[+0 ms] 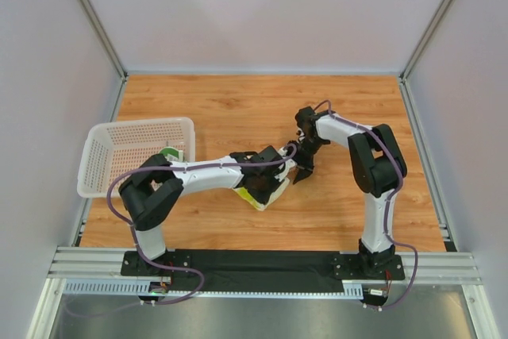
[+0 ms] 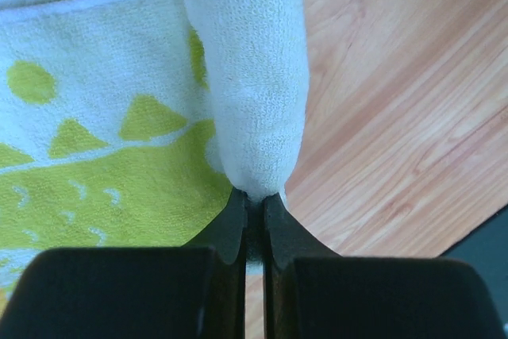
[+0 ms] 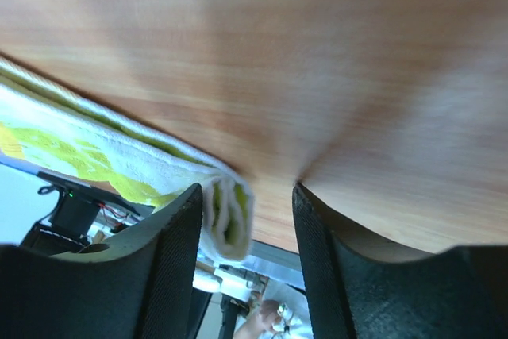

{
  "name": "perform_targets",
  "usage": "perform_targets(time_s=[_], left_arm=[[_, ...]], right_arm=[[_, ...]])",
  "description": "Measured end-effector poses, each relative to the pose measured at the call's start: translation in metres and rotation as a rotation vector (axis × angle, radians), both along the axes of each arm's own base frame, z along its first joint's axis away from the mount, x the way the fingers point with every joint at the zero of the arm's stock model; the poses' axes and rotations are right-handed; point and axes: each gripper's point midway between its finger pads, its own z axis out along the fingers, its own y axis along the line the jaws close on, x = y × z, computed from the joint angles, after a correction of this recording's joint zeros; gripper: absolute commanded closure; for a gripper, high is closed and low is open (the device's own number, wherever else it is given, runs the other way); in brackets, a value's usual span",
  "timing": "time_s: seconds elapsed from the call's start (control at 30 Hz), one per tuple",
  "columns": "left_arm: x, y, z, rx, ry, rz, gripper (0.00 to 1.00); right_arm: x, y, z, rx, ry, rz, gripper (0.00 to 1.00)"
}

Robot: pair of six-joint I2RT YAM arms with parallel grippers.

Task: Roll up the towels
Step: Roll the towel

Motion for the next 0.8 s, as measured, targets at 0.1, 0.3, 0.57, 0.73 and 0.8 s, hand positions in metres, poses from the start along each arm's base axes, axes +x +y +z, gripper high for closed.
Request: perform_targets(time_s=[0.1,0.3,0.57,0.73,0.8], left_arm=[[-0.001,0.006,0.003,-0.037,0.068,0.04,1.0],[-0.004,0.016,0.01,-0.118,0.19,0.117,1.0],[-0.009,0.027,0.005,-0.186,0.339,0.212,1.0],[-0.006,0.027,0.004,-0.226,0.414,0.256,1.0],[-0.006,0.027,0.001,-0.24,0.449,0.272,1.0]], right_arm=[[0.014,-0.011,0.001,-0.017,-0.026,-0.034,0.47],[0.037,-0.035,0.002,-0.015,-0.051,-0.121,0.47],[0.031,-0.027,0.014,0.154,-0.141,-0.141,0.43],[-0.003,-0.003,0.014,0.264,-0.157,-0.091,0.39],[-0.018,0.006,0.01,0.298,-0.142,-0.077,0.39]])
